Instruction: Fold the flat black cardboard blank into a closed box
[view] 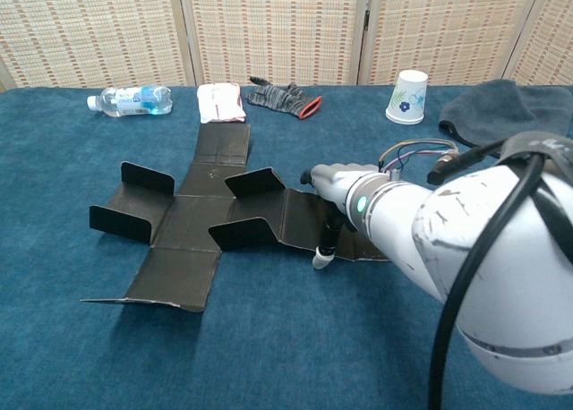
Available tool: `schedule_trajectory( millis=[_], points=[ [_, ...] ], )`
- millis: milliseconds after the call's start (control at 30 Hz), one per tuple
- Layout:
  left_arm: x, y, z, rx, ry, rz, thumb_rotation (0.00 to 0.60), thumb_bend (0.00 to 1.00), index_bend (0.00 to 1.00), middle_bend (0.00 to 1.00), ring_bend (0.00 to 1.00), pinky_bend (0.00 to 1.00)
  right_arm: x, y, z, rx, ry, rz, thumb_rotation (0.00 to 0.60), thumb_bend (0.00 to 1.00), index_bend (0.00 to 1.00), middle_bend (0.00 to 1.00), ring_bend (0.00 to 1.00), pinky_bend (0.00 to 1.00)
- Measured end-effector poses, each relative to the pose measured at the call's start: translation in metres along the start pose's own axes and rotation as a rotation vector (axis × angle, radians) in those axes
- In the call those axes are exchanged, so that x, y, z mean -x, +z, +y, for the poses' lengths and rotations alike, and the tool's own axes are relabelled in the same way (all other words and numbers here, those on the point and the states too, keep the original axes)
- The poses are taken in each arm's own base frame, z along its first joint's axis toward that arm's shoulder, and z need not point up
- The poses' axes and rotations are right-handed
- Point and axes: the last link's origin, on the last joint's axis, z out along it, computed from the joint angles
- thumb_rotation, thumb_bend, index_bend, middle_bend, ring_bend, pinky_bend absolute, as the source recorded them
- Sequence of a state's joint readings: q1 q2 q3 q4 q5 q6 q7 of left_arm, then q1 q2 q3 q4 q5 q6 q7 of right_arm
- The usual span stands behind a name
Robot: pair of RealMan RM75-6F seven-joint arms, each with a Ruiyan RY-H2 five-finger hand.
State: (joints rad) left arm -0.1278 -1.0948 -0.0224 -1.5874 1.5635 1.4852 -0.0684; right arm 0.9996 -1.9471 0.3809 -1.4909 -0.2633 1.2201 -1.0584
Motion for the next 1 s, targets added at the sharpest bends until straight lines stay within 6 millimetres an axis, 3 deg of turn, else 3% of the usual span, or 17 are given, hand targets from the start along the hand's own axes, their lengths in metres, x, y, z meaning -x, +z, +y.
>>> schedule_trajectory(
  millis=[700,1000],
  points=[
    [0.003,0.002,-0.005,-0.012,-0.006,-0.004,0.6,0.1,0.24,0.25,0.24,0.33,-0.009,0.01,-0.007,0.013,-0.052,-0.019,0.6,0.0,0.14,0.17,0.78,0.99],
    [0.007,0.011,-0.007,0.003,-0.003,-0.003,0.6,0.1,0.25,0.25,0.25,0.33,-0.011,0.013,-0.005,0.004,-0.043,-0.011,0.6,0.1,0.23,0.26,0.8,1.0]
  ],
)
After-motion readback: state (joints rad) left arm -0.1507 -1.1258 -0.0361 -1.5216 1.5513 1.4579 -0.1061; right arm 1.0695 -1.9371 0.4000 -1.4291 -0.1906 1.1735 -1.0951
